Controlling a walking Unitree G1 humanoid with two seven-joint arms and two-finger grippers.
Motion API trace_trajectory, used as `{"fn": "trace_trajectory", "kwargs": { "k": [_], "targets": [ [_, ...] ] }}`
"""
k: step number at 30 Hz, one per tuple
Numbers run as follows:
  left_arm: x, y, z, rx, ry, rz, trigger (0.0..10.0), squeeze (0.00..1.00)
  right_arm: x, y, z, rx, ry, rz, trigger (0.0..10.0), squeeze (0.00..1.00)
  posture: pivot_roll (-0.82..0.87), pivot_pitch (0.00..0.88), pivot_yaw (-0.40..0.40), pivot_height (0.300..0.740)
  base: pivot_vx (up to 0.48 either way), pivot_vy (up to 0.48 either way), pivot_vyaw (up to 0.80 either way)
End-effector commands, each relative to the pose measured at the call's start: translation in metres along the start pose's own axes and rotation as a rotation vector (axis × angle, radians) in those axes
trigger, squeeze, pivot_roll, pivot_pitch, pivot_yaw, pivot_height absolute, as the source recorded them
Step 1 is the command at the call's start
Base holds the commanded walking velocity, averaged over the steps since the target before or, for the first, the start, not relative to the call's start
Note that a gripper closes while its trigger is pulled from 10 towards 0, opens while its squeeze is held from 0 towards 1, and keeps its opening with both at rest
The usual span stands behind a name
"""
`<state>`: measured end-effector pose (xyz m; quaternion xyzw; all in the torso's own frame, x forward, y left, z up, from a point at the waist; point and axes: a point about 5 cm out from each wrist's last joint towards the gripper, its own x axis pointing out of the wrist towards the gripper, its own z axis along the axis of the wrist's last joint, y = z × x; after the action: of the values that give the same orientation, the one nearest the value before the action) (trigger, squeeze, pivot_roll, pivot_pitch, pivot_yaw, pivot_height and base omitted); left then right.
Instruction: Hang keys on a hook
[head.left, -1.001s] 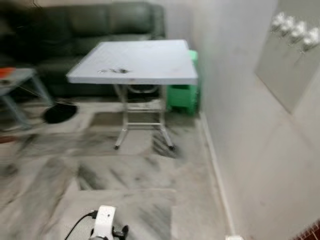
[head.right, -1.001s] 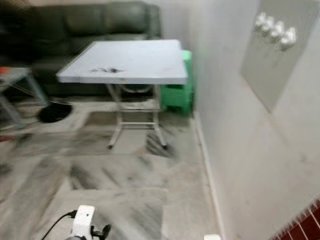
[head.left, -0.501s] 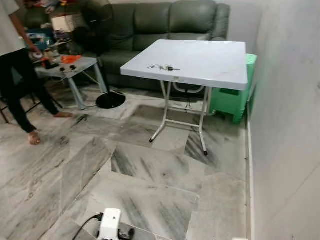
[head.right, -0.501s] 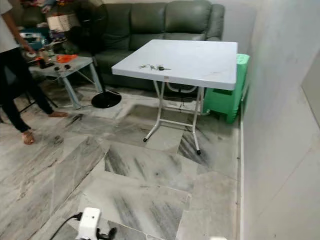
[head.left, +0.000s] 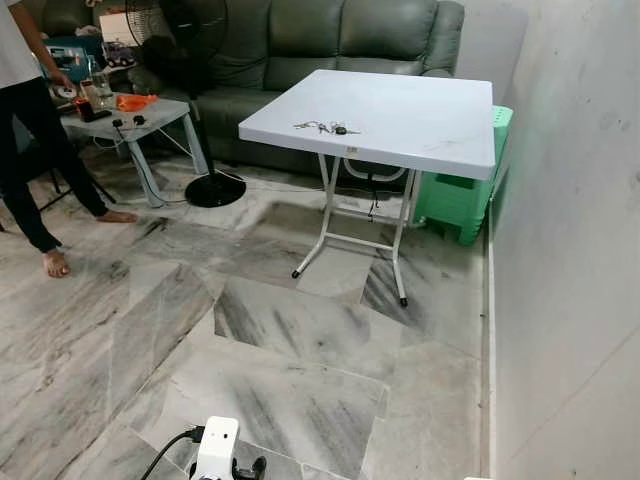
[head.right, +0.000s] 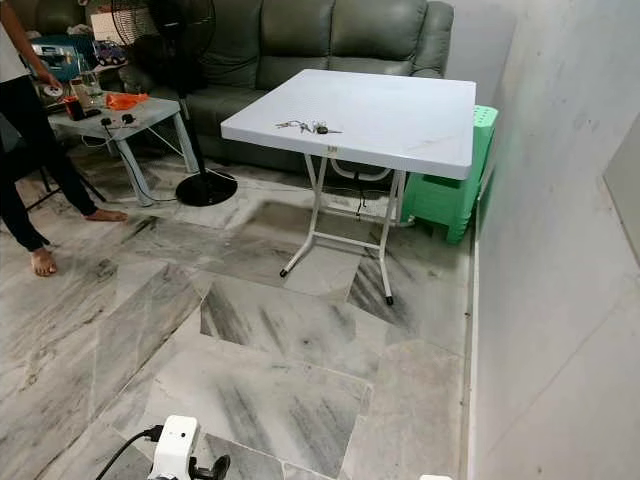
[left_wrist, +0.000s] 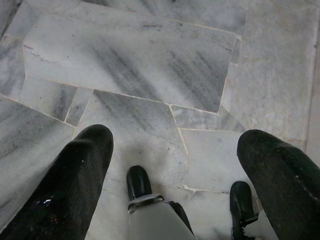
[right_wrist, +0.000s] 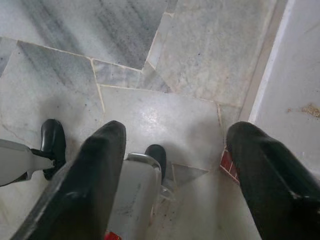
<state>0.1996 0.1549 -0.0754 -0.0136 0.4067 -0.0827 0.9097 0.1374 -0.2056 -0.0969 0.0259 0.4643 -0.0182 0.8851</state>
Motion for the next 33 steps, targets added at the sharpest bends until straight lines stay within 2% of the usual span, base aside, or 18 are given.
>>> {"fn": "trace_trajectory", "kwargs": {
  "k": [1, 7, 8, 9, 14, 33],
  "targets": [
    [0.0, 0.0033, 0.0026, -0.003, -0.007, 0.006, 10.0, 0.0, 0.0007, 0.0014, 0.0028, 0.021, -0.016, 0.006, 10.0, 1.0, -0.05, 0.0, 0.013, 0.74, 0.0, 0.0, 0.0],
    [0.0004, 0.0027, 0.0032, -0.018, -0.006, 0.002, 10.0, 0.0, 0.0011, 0.0031, 0.0033, 0.031, -0.022, 0.003, 10.0, 1.0, -0.05, 0.0, 0.02, 0.74, 0.0, 0.0, 0.0],
    [0.0004, 0.0025, 0.0033, -0.029, -0.007, -0.001, 10.0, 0.0, 0.0011, 0.0042, 0.0029, 0.043, -0.021, 0.01, 10.0, 0.07, -0.05, 0.0, 0.02, 0.74, 0.0, 0.0, 0.0],
    [0.0005, 0.0023, 0.0033, -0.037, -0.007, -0.002, 10.0, 0.0, 0.0012, 0.0053, 0.0025, 0.06, -0.021, 0.018, 10.0, 0.0, -0.05, 0.0, 0.021, 0.74, 0.0, 0.0, 0.0],
    [0.0008, 0.0015, 0.0038, -0.048, -0.007, -0.007, 10.0, 0.0, 0.0012, 0.0065, 0.0022, 0.071, -0.024, 0.02, 10.0, 0.0, -0.06, 0.0, 0.023, 0.74, 0.0, 0.0, 0.0],
    [0.0018, 0.0002, 0.0067, -0.054, -0.009, -0.017, 10.0, 0.0, 0.0005, 0.0041, -0.0001, 0.075, -0.015, 0.007, 10.0, 0.0, -0.06, 0.0, 0.026, 0.74, 0.309, 0.0, 0.0]
  ]
}}
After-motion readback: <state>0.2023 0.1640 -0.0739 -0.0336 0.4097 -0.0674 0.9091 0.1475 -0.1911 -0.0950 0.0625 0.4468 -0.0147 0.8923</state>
